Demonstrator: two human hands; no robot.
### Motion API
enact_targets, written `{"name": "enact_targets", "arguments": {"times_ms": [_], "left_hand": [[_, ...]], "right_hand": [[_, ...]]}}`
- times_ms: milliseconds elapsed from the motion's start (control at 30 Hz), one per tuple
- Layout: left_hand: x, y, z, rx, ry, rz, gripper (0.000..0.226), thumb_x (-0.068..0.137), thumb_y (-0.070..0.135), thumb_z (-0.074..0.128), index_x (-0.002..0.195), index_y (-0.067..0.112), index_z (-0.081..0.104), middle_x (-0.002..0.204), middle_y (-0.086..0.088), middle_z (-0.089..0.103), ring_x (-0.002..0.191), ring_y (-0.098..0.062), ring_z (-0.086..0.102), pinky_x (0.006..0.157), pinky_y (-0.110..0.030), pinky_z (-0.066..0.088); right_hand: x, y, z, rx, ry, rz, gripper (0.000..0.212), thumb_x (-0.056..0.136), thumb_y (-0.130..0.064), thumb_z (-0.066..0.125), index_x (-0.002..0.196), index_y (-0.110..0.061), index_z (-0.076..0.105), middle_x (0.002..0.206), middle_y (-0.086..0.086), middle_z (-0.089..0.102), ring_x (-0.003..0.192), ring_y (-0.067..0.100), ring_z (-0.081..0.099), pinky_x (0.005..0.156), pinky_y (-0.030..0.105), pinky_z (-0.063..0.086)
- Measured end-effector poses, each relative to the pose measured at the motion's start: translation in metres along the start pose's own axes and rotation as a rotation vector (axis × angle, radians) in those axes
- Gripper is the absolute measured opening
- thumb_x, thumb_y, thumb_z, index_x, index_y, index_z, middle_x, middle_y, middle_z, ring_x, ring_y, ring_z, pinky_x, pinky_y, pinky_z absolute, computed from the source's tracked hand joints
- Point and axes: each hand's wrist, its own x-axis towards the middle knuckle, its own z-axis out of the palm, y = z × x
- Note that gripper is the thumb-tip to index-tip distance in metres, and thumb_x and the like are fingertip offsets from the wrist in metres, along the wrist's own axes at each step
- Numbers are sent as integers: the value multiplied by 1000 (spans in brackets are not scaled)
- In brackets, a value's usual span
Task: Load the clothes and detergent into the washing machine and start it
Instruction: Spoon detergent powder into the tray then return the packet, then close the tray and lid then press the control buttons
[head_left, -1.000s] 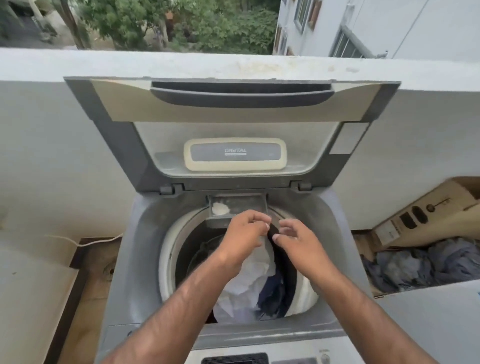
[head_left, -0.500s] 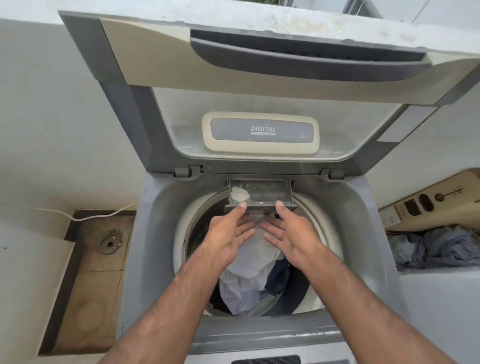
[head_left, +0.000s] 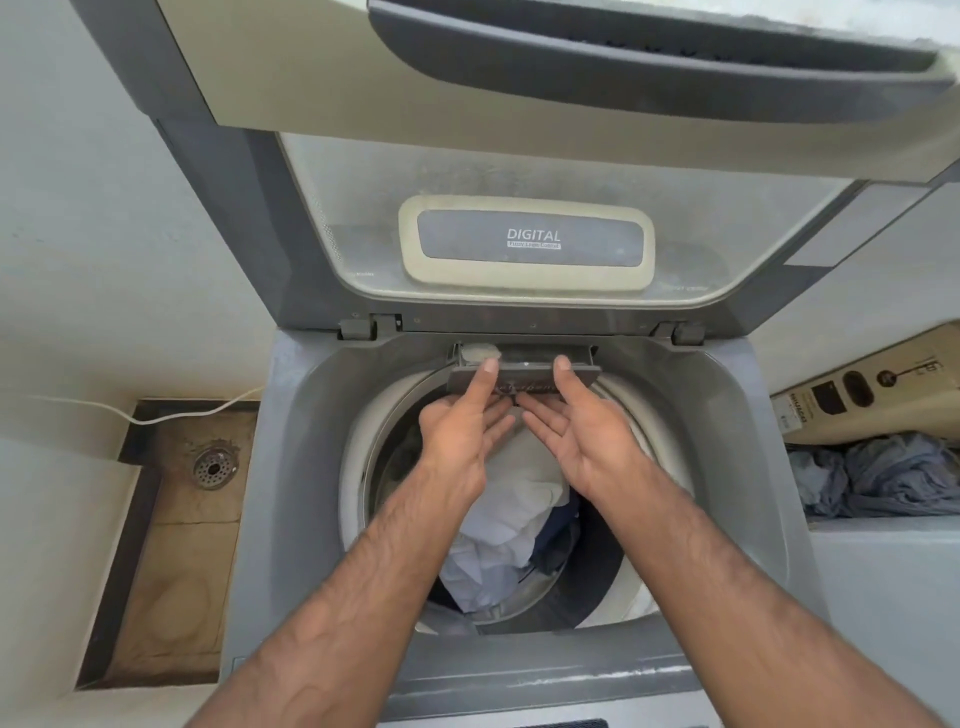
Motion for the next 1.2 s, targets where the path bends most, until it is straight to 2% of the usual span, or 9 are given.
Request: {"name": "enact_targets", "arguments": {"times_ms": [200,400,533,633,833,933,1000,1100,1200], "left_hand": [[10,7,6,-40,4,7,30,91,16,79,109,-2,64,119,-28,71,104,-33,75,80,-32,65],[17,7,11,-57,18,34,18,93,7,76,103,-1,62,111,-19,72,94,-29,75,76,-31,65],[20,9,13,-45,30,35,19,93,8,76,104,0,63,110,-18,73,93,-27,76,73,-31,65],[20,8,13,-18,26,36,21,94,12,75,105,-1,63,111,-19,72,94,-27,76,75,-32,65],[11,8,10,167,10,-16,35,96,33,74,114,5,66,112,-15,72,100,-23,74,73,-32,64],[3,10,9,243,7,-9,36,100,28,69,127,5,61,118,-12,69,106,-24,71,73,-30,62],[-4,13,9,329,12,16,37,100,23,69,130,5,58,119,-10,69,106,-24,70,75,-32,60],[-22,17,9,518,65,103,25,97,22,69,119,12,61,112,-7,72,91,-18,71,73,-34,56],[-53,26,10,677,96,329,7,93,15,66,97,20,65,98,-3,72,83,-19,70,71,-34,54]], "right_hand": [[10,-5,5,56,27,-3,45,98,-22,71,129,8,61,121,26,72,105,31,76,84,34,64],[18,-7,8,70,44,-14,30,100,-5,66,127,6,57,112,20,73,93,26,78,76,31,66],[22,-8,12,40,70,-21,33,99,-6,67,128,7,58,116,22,73,92,25,79,73,30,65],[23,-5,8,-8,66,-19,34,99,-11,69,127,6,60,122,23,73,100,27,78,80,34,64],[14,-9,4,-248,34,35,37,102,-35,65,125,-6,60,121,17,73,102,23,77,80,34,63],[5,-18,6,-393,37,49,25,105,-42,58,110,-18,61,118,11,75,100,19,77,82,36,63],[-4,-23,9,-486,51,70,28,105,-45,56,114,-19,61,114,7,76,98,18,77,84,39,62],[-26,-30,10,-699,35,88,30,103,-41,58,122,-18,65,106,2,79,93,18,78,79,36,58],[-56,-40,12,-888,29,-87,15,98,-29,62,104,-24,74,98,-3,81,85,13,77,74,30,59]]}}
